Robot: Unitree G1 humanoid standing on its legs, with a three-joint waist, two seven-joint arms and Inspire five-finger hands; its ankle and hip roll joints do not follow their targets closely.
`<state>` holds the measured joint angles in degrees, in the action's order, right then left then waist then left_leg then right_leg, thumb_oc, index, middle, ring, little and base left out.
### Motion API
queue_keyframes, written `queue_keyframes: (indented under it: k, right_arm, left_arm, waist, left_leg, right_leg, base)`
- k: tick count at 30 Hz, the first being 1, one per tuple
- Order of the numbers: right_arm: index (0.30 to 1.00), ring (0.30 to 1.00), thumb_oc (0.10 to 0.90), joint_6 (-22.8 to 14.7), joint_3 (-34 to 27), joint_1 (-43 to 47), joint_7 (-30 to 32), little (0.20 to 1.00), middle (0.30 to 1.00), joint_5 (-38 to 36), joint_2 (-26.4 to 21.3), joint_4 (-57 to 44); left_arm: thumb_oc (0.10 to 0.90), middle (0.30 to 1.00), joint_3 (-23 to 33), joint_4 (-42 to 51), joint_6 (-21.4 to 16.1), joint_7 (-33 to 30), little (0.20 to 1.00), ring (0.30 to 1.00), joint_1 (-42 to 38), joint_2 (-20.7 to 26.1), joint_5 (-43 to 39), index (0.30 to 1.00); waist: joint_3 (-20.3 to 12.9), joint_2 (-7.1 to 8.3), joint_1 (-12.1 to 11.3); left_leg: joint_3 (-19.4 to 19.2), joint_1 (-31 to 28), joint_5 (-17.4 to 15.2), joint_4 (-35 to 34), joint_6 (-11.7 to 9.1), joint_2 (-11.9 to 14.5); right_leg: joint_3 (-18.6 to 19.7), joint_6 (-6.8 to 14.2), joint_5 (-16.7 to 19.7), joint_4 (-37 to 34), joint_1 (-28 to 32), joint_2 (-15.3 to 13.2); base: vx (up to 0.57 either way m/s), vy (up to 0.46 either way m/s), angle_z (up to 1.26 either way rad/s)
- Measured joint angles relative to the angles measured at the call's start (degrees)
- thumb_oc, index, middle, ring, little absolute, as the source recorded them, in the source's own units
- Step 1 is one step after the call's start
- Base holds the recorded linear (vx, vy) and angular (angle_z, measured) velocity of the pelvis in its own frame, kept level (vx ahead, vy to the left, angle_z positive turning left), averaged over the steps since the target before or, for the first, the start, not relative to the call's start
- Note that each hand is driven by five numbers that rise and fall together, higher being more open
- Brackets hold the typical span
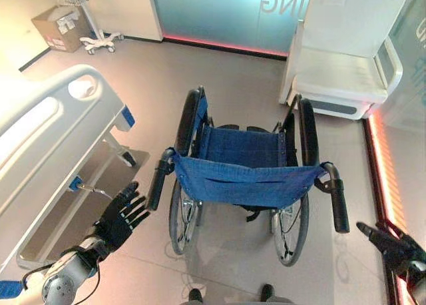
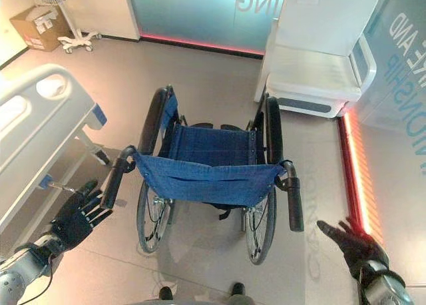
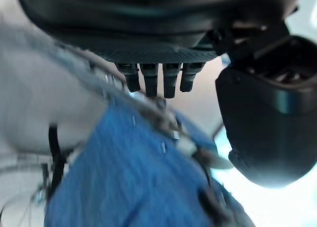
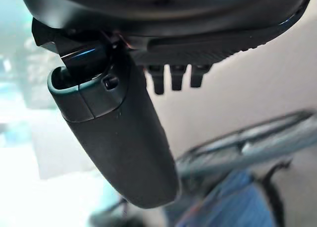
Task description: Push the wheelchair next to the bed
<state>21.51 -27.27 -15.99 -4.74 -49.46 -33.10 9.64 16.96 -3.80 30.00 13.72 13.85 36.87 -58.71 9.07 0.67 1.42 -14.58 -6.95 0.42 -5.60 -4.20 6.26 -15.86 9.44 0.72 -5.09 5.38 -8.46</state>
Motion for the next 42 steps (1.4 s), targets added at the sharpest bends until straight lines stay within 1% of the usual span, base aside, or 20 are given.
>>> queue_keyframes:
  k: [1,2,3,5,7,12,14,16,17,20,23,25,29,32,33,36,38,40,42]
  right_arm:
    - [0.900,0.900,0.800,0.1,0.0,0.0,-0.3,0.900,0.900,-1.8,-0.4,-3.8]
    - [0.900,0.900,0.800,0.1,0.0,0.1,-0.6,0.900,0.900,-3.1,-0.4,-5.4]
    - [0.900,0.900,0.800,0.1,0.0,0.5,-1.5,0.900,0.900,-3.7,-0.4,-8.3]
    - [0.900,0.900,0.800,0.0,0.0,0.4,-2.7,0.900,0.900,-5.0,-0.7,-11.6]
    - [0.900,0.900,0.800,0.0,0.0,0.5,-3.8,0.900,0.900,-5.1,-1.2,-13.7]
    - [0.900,0.900,0.800,0.0,0.0,-0.8,-3.4,0.900,0.900,-5.6,-4.8,-16.1]
    - [0.900,0.900,0.800,0.0,-0.2,-1.5,-2.9,0.900,0.900,-5.8,-5.0,-18.1]
    - [0.900,0.900,0.800,0.0,-0.5,-2.3,-2.8,0.900,0.900,-7.4,-5.2,-20.1]
    - [0.900,0.900,0.800,0.1,-0.6,-2.8,-2.7,0.900,0.900,-7.4,-5.6,-21.8]
    - [0.900,0.900,0.800,0.2,-0.6,-3.7,-2.4,0.900,0.900,-7.8,-7.8,-25.6]
    - [0.900,0.900,0.800,0.2,-0.6,-3.6,-0.9,0.900,0.900,-9.6,-9.5,-26.8]
    - [0.900,0.900,0.800,0.2,-0.6,-3.6,0.1,0.900,0.900,-9.6,-9.7,-27.9]
    - [0.900,0.900,0.800,0.2,-0.6,-4.0,0.8,0.900,0.900,-10.0,-9.9,-29.4]
    - [0.900,0.900,0.800,0.3,-0.6,-4.6,1.2,0.900,0.900,-10.7,-13.2,-29.6]
    - [0.900,0.900,0.800,0.3,-0.6,-4.8,1.5,0.900,0.900,-11.9,-14.5,-29.6]
    - [0.900,0.900,0.800,0.3,-0.6,-4.8,2.0,0.900,0.900,-11.9,-15.9,-29.7]
    - [0.900,0.900,0.800,0.3,-0.6,-4.8,2.8,0.900,0.900,-12.0,-15.9,-29.7]
    - [0.900,0.900,0.800,0.3,-0.9,-6.0,3.8,0.900,0.900,-12.4,-16.3,-30.2]
    - [0.900,0.900,0.800,0.3,-1.0,-6.9,4.2,0.900,0.900,-14.3,-16.5,-30.5]
  left_arm:
    - [0.800,0.900,0.0,2.2,0.7,1.6,0.900,0.900,0.7,1.2,-0.1,0.900]
    - [0.800,0.900,0.0,3.3,0.8,2.4,0.900,0.900,1.1,1.7,-0.1,0.900]
    - [0.800,0.900,0.0,4.4,0.8,4.3,0.900,0.900,1.7,2.9,-0.1,0.900]
    - [0.800,0.900,0.6,5.7,0.8,5.8,0.900,0.900,2.5,3.9,-0.1,0.900]
    - [0.800,0.900,2.6,6.2,0.8,6.6,0.900,0.900,3.5,4.2,-0.1,0.900]
    - [0.800,0.900,6.5,6.8,0.8,6.6,0.900,0.900,5.1,4.6,-0.3,0.900]
    - [0.800,0.900,6.5,9.0,0.8,6.7,0.900,0.900,6.2,5.1,-0.6,0.900]
    - [0.800,0.900,6.5,11.1,0.8,7.3,0.900,0.900,6.6,5.4,-1.0,0.900]
    - [0.800,0.900,6.5,12.3,0.8,7.4,0.900,0.900,6.6,5.6,-2.5,0.900]
    - [0.800,0.900,6.1,15.2,0.9,9.8,0.900,0.900,6.5,7.0,-3.0,0.900]
    - [0.800,0.900,5.7,15.5,0.9,9.8,0.900,0.900,6.6,9.4,-2.8,0.900]
    - [0.800,0.900,5.5,15.8,0.9,9.9,0.900,0.900,6.6,11.1,-2.8,0.900]
    - [0.800,0.900,5.5,15.8,0.9,10.4,0.900,0.900,6.6,12.7,-2.3,0.900]
    - [0.800,0.900,5.4,16.2,0.9,11.3,0.900,0.900,6.6,16.2,-1.1,0.900]
    - [0.800,0.900,5.4,16.3,0.9,12.0,0.900,0.900,6.6,17.8,0.0,0.900]
    - [0.800,0.900,5.5,16.3,1.0,13.2,0.900,0.900,6.6,20.2,1.2,0.900]
    - [0.800,0.900,5.5,16.3,1.0,14.2,0.900,0.900,6.6,21.1,2.5,0.900]
    - [0.800,0.900,5.6,16.3,1.0,15.1,0.900,0.900,6.8,23.4,2.7,0.900]
    - [0.800,0.900,6.1,16.8,1.0,15.3,0.900,0.900,7.8,24.9,2.7,0.900]
  waist:
    - [0.1,-0.20,0.0]
    - [0.1,-0.29,0.0]
    - [0.1,-0.46,-0.1]
    - [0.1,-0.69,-0.3]
    - [0.1,-0.74,-0.5]
    - [0.0,-0.74,-0.7]
    - [0.0,-0.74,-0.7]
    - [0.0,-0.74,-0.7]
    - [0.0,-0.75,-0.6]
    - [0.0,-0.69,-0.6]
    - [-0.1,-0.66,-0.6]
    - [-0.1,-0.58,-0.7]
    - [-0.1,-0.54,-0.8]
    - [-0.2,-0.44,-0.8]
    - [-0.3,-0.33,-0.7]
    - [-0.4,-0.02,-0.7]
    - [-0.6,0.27,-0.8]
    - [-0.8,0.62,-0.8]
    - [-1.0,0.88,-0.6]
  left_leg:
    - [0.0,0.0,0.0,0.0,0.0,0.0]
    - [0.0,0.0,0.0,0.0,0.0,0.0]
    - [-0.1,0.0,0.0,0.3,0.0,0.0]
    - [-0.2,0.1,0.0,0.4,0.0,-0.1]
    - [-0.5,0.1,0.0,0.4,0.0,-0.1]
    - [-0.4,0.4,0.0,0.4,0.0,-0.1]
    - [-0.5,0.5,0.0,0.4,0.0,-0.1]
    - [-0.5,0.5,0.0,0.4,0.0,-0.1]
    - [-0.5,0.5,0.0,0.4,0.0,-0.1]
    - [-0.5,0.5,0.0,0.4,0.0,-0.1]
    - [-0.6,0.6,0.0,0.4,0.0,-0.1]
    - [-0.8,0.7,0.0,0.4,0.0,-0.2]
    - [-1.4,0.7,0.0,0.4,0.0,-0.2]
    - [-1.5,0.7,0.0,0.4,0.0,-0.2]
    - [-1.5,0.7,0.0,0.4,0.0,-0.2]
    - [-1.6,0.7,0.0,0.4,0.0,-0.2]
    - [-1.8,0.6,0.0,0.4,0.0,-0.2]
    - [-1.9,0.6,0.0,0.4,0.0,-0.2]
    - [-2.1,0.5,0.0,0.4,0.0,-0.2]
  right_leg:
    - [0.0,0.0,0.0,0.0,0.0,0.0]
    - [0.1,0.0,0.0,0.0,0.0,0.0]
    - [0.3,0.0,0.0,0.0,-0.1,0.1]
    - [0.7,0.0,0.0,0.0,-0.3,0.1]
    - [1.0,0.0,0.0,0.0,-0.4,0.1]
    - [1.0,0.0,0.1,0.0,-0.7,0.1]
    - [1.0,0.0,0.1,0.0,-0.8,0.2]
    - [1.0,0.0,0.1,0.0,-0.8,0.2]
    - [1.0,0.0,0.1,0.0,-0.8,0.2]
    - [1.1,0.0,0.1,0.0,-0.8,0.2]
    - [1.2,-0.1,0.2,0.0,-1.0,0.2]
    - [1.3,0.0,0.2,0.0,-1.2,0.2]
    - [1.6,0.0,0.3,0.0,-1.3,0.2]
    - [1.6,-0.1,0.4,0.0,-1.4,0.2]
    - [1.6,-0.1,0.5,0.0,-1.5,0.2]
    - [2.1,-0.1,0.6,0.0,-1.6,0.2]
    - [2.5,-0.1,0.7,0.0,-1.7,0.2]
    - [2.6,-0.1,0.7,0.0,-1.8,0.2]
    - [2.7,-0.1,0.8,0.0,-1.8,0.2]
  base:
    - [0.00,0.000,0.00]
    - [0.00,0.000,0.00]
    - [0.01,0.030,-0.01]
    - [0.01,0.031,-0.04]
    - [0.01,0.022,-0.05]
    - [0.00,0.000,0.00]
    - [0.00,0.000,0.00]
    - [0.00,0.000,0.00]
    - [0.00,0.000,0.00]
    - [0.00,0.000,0.00]
    - [0.00,0.000,0.00]
    - [0.00,0.000,0.00]
    - [0.02,-0.001,-0.03]
    - [0.00,0.000,0.00]
    - [-0.01,0.012,-0.05]
    - [0.00,0.009,-0.06]
    - [0.00,0.009,-0.06]
    - [0.00,0.007,-0.02]
    - [0.00,0.008,-0.05]
